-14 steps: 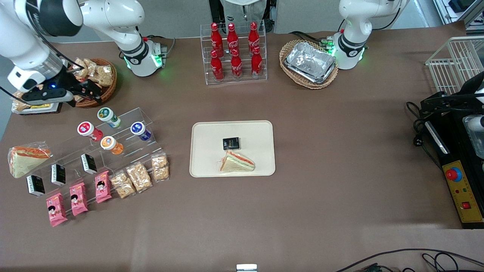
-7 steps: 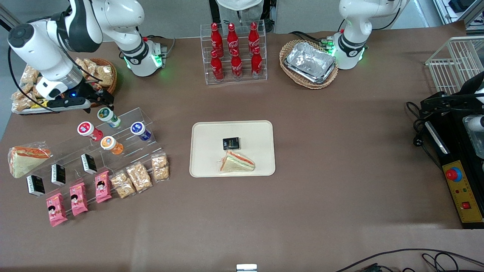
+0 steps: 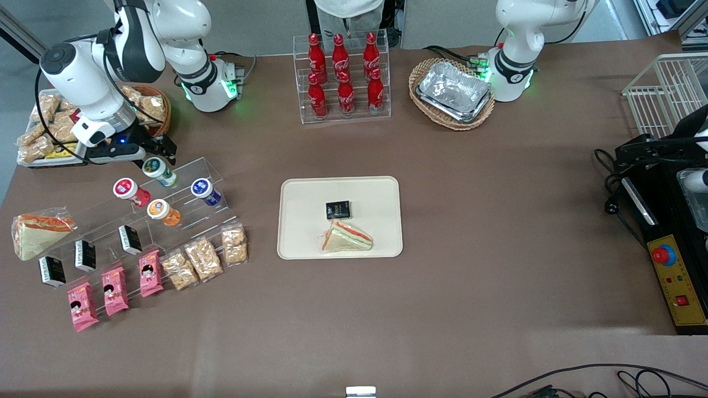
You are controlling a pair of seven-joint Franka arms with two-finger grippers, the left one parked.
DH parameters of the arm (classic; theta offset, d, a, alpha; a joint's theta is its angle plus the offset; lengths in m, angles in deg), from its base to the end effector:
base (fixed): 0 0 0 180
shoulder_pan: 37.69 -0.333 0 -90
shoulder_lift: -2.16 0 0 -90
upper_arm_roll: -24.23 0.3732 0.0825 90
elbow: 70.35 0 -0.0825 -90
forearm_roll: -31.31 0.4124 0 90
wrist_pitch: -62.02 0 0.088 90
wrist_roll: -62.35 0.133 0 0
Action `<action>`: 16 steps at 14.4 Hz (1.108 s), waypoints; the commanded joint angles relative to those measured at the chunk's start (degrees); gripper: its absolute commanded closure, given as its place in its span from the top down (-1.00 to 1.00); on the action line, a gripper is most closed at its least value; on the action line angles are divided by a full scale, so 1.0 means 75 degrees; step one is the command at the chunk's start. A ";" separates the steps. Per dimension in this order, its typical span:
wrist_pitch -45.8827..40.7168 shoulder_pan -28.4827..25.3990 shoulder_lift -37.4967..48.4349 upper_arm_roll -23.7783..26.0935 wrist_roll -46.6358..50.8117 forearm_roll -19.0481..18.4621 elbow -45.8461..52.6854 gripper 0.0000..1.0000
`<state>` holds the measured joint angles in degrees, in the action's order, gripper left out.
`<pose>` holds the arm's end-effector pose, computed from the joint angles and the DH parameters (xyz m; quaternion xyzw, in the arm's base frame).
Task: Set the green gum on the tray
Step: 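Lower the right gripper onto the green-labelled gum bottle and close it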
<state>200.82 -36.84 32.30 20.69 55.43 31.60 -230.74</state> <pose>0.3579 -0.0257 0.3749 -0.9968 -0.0232 -0.0754 0.0102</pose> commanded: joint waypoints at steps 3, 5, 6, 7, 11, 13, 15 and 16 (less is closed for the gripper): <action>0.0302 0.0098 0.0130 0.0004 -0.0002 -0.0109 -0.0294 -0.46; 0.0302 0.0144 0.0083 0.0004 0.0009 -0.0109 -0.0282 -0.65; 0.0302 0.0145 0.0071 0.0004 0.0009 -0.0109 -0.0271 -0.66; 0.0302 0.0145 0.0048 0.0004 0.0021 -0.0098 -0.0270 -0.66; 0.0116 0.0156 0.0082 -0.0008 0.0044 -0.0097 -0.0119 -0.83; -0.0898 0.0145 0.0083 -0.0182 0.0044 -0.0028 0.0557 -0.85; -0.2130 0.0098 0.0047 -0.0242 0.0044 0.0031 0.1460 -0.85; -0.2518 0.0086 0.0047 -0.0242 0.0044 0.0066 0.1754 -0.85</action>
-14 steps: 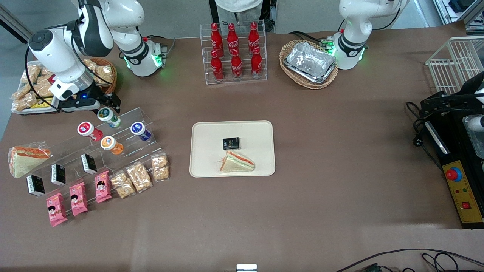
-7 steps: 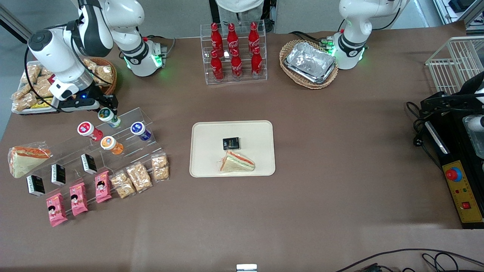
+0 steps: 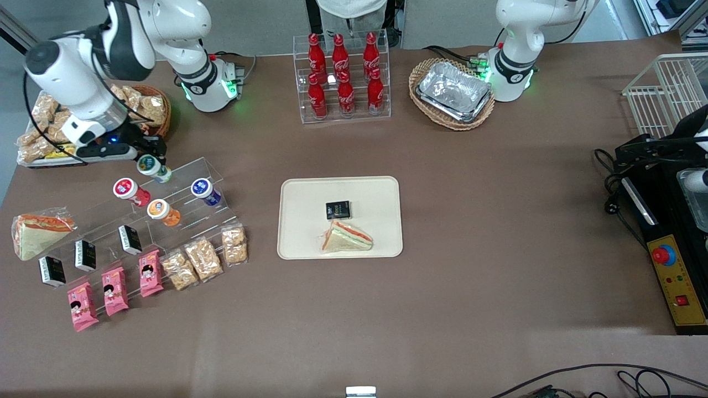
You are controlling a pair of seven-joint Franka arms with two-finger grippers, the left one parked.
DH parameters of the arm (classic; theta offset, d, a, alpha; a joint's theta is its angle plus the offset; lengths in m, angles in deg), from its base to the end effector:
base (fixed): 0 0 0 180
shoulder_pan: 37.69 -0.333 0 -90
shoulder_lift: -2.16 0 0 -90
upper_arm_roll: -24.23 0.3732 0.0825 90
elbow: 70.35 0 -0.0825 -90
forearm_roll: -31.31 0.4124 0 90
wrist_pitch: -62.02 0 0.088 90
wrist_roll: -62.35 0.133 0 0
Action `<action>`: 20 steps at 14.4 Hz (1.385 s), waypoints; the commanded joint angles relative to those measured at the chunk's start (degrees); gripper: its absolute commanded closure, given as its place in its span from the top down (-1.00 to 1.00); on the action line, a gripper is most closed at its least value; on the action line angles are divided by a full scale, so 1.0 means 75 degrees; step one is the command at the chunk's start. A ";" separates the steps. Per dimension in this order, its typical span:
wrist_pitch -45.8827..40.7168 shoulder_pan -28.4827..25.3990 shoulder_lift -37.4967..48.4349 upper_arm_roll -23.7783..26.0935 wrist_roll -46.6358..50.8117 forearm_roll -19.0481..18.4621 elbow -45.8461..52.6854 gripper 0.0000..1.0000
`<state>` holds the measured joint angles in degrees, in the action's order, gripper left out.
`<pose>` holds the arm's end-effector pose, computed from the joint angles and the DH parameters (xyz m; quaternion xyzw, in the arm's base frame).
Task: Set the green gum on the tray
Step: 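Lower the right gripper onto the green-labelled gum bottle and close it, then lift the green gum bottle and carry it toward the cream tray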
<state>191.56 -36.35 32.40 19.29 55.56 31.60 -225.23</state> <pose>0.3666 -0.0389 0.4048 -0.9988 -0.0078 -0.0442 0.0190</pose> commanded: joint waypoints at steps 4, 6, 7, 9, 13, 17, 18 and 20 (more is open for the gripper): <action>-0.1989 -0.0015 -0.0060 -0.0021 0.0085 0.0090 0.1920 -0.85; -0.2772 -0.0178 -0.0596 -0.0009 0.0073 0.0113 0.3077 -0.84; -0.3345 -0.0248 -0.1029 -0.0009 0.0073 0.0113 0.3896 -0.84; -0.4598 -0.0249 -0.2036 0.0026 0.0061 0.0194 0.5688 -0.84; -0.5588 -0.0412 -0.3223 0.0050 0.0108 0.0535 0.7944 -0.83; -0.5507 -0.1382 -0.3540 0.0050 0.1614 0.0711 0.8228 -0.83; -0.5495 -0.1792 -0.3634 0.0038 0.2258 0.0699 0.8228 -0.83; -0.5216 -0.2589 -0.3891 0.0038 0.3582 0.0687 0.8228 -0.82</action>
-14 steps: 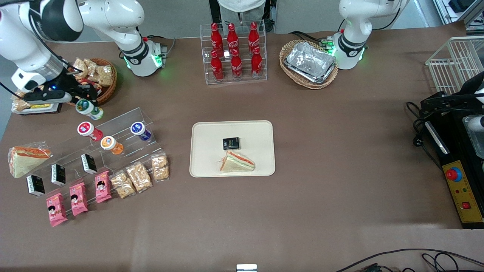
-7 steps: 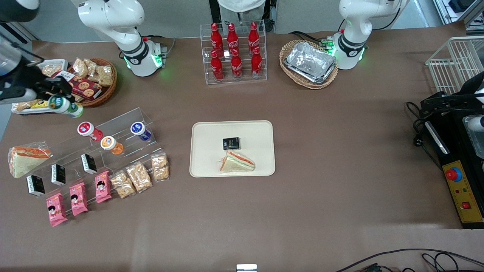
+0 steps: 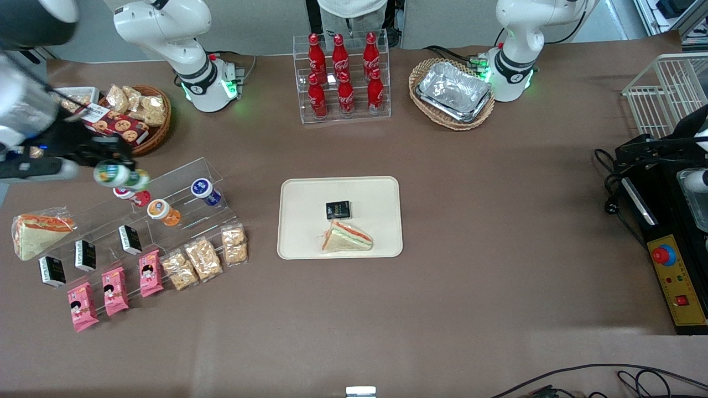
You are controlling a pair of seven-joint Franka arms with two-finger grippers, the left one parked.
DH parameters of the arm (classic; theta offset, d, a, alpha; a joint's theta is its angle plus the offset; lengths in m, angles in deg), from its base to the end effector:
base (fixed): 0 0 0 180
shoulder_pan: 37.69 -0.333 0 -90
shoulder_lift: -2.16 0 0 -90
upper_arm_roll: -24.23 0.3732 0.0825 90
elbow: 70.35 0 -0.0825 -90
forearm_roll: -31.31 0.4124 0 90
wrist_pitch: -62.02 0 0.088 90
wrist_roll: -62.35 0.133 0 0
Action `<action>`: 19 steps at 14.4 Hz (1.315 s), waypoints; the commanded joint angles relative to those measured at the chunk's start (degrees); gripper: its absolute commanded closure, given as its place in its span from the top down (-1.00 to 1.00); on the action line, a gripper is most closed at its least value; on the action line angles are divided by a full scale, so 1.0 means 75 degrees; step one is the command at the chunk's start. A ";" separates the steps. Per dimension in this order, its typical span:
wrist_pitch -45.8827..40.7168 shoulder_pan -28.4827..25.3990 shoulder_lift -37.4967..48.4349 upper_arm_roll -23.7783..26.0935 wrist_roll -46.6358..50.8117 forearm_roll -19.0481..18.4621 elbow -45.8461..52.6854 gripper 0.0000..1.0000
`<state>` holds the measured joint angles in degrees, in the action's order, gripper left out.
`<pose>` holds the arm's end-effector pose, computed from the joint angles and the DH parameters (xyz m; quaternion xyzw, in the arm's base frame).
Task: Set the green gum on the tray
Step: 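Lift the green gum bottle and carry it toward the cream tray, then lower the green gum bottle onto the tray beside the black box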
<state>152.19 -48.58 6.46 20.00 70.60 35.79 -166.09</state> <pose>0.5490 0.0729 0.6489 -0.9990 0.0143 0.0165 0.0400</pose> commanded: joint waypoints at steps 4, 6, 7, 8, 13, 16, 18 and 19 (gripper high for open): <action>0.1181 -0.2307 -0.1053 -0.0057 0.3689 0.0058 0.0040 -0.82; 0.2069 -0.2835 -0.1101 -0.0069 0.4452 0.0047 -0.0661 -0.81; 0.2654 -0.3104 -0.1078 -0.0069 0.4803 0.0035 -0.1221 -0.81; 0.3321 -0.3350 -0.1054 -0.0069 0.5085 -0.0128 -0.1796 -0.81; 0.6298 -0.4184 -0.1148 -0.0069 0.6237 -0.0879 -0.4187 -0.81; 0.7356 -0.4208 -0.1252 -0.0069 0.6295 -0.0891 -0.4999 -0.81; 0.7873 -0.4348 -0.1474 -0.0069 0.6575 -0.0914 -0.5269 -0.81; 0.8142 -0.4384 -0.1720 -0.0069 0.6774 -0.0926 -0.5317 -0.81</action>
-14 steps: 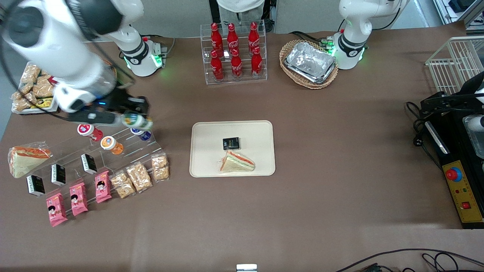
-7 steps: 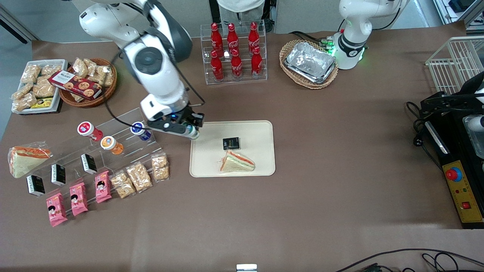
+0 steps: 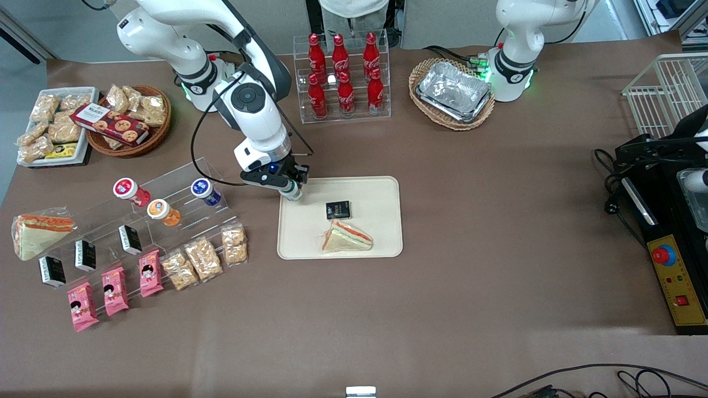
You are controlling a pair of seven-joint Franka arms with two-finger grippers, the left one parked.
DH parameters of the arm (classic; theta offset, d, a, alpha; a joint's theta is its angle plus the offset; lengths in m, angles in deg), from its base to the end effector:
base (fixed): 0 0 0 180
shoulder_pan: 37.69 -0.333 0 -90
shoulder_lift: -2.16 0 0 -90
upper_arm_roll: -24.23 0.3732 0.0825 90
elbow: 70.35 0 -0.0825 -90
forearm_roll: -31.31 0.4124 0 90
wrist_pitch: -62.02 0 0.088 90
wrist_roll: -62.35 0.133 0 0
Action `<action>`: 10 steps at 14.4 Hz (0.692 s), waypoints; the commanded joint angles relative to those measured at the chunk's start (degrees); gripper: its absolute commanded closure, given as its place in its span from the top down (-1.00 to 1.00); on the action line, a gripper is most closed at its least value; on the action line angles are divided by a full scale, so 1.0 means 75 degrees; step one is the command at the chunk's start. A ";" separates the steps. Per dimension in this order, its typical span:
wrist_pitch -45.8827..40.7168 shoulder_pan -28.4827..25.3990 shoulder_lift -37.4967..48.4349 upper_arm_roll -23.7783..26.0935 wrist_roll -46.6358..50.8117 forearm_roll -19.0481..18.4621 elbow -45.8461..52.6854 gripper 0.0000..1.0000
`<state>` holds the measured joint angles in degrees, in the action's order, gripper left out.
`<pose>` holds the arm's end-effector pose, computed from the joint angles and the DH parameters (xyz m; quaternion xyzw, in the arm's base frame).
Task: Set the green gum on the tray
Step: 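Lower the green gum bottle onto the tray beside the black box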
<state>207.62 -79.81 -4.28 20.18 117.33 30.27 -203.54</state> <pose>0.4371 0.3424 0.3109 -0.9888 0.1393 -0.0428 0.0314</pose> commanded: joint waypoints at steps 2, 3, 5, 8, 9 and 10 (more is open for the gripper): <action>0.1175 -0.0384 -0.0757 -0.0104 0.1057 -0.0505 -0.0324 -0.81; 0.1316 -0.0384 -0.0863 -0.0104 0.1303 -0.0727 -0.0324 -0.81; 0.1422 -0.0373 -0.1016 -0.0104 0.1656 -0.1161 -0.0324 -0.81; 0.1679 -0.0349 -0.1192 -0.0116 0.1704 -0.1222 -0.0312 -0.14; 0.1727 -0.0338 -0.1227 -0.0116 0.1704 -0.1210 -0.0312 0.43; 0.1774 -0.0314 -0.1251 -0.0116 0.1704 -0.1210 -0.0312 0.99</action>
<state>218.77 -82.21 -12.57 19.83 128.39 23.19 -206.30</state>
